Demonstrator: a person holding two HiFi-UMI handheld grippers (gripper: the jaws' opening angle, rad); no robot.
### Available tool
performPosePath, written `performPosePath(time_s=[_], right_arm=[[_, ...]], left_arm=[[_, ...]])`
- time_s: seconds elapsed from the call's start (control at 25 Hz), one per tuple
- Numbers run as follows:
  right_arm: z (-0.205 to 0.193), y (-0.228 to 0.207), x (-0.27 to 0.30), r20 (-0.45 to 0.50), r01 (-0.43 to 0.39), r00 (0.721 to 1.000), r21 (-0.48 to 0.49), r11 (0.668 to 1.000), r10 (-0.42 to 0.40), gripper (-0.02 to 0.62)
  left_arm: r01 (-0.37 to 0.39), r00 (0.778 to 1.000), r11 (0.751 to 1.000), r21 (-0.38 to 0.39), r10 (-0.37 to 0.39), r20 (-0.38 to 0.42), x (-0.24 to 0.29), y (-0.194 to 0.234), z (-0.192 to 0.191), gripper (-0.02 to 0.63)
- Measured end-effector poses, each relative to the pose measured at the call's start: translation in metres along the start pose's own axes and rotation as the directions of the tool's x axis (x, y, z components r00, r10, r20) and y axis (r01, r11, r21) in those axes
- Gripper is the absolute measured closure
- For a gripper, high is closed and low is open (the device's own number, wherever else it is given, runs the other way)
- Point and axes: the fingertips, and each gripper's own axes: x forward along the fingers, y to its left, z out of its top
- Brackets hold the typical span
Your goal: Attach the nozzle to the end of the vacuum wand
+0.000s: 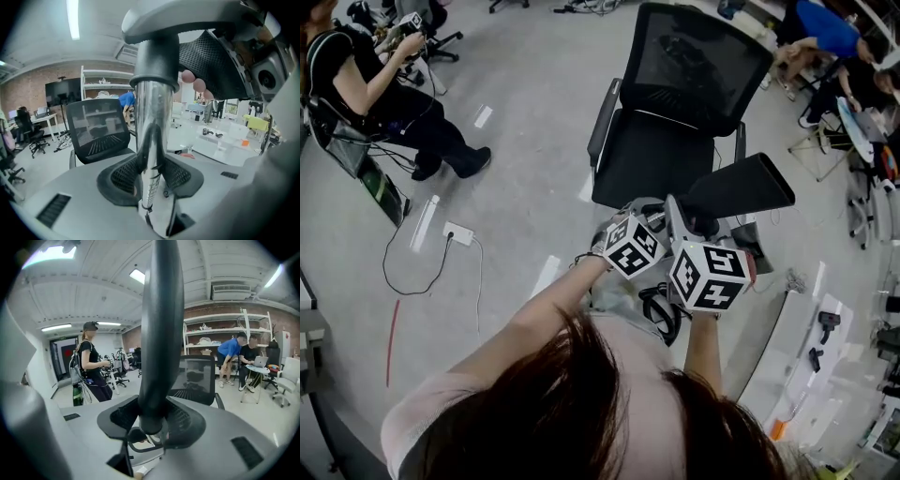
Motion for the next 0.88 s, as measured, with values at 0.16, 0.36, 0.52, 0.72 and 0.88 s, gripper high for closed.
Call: performPosePath(time_s=[0.16, 0.36, 0.52, 0.72, 0.88], right_arm=[[0.0, 0.004, -0.002, -0.015, -0.058, 0.998, -0.015, 0.998, 0.058, 0.415], [0.0, 0.008, -0.008, -0.062, -0.198, 0.979, -0.056, 0.979, 0.195, 0.416], [0.008, 0.009, -0.024, -0.045, -0.302, 0.953, -0.03, 0.953, 0.3, 0.416], [0.036, 0.004, -0.036, 0.066, -0.39, 0.92, 0.043, 0.92, 0.387, 0.427], [0.037, 0.009, -0.032, 0.012, -0.367, 0.93, -0.025, 0.93, 0.367, 0.46]], left_arm=[[0.019, 1.0, 1.0, -0.019, -0.019, 0.018, -0.002, -0.001, 0.0, 0.453], [0.046, 0.999, 0.999, -0.018, -0.046, 0.021, -0.002, -0.003, 0.002, 0.453], [0.075, 0.997, 0.997, -0.01, -0.075, 0.027, -0.002, -0.003, 0.002, 0.453], [0.113, 0.993, 0.994, 0.01, -0.113, 0.031, -0.003, -0.01, 0.003, 0.453], [0.112, 0.993, 0.993, 0.021, -0.113, 0.023, -0.002, -0.01, 0.003, 0.453]])
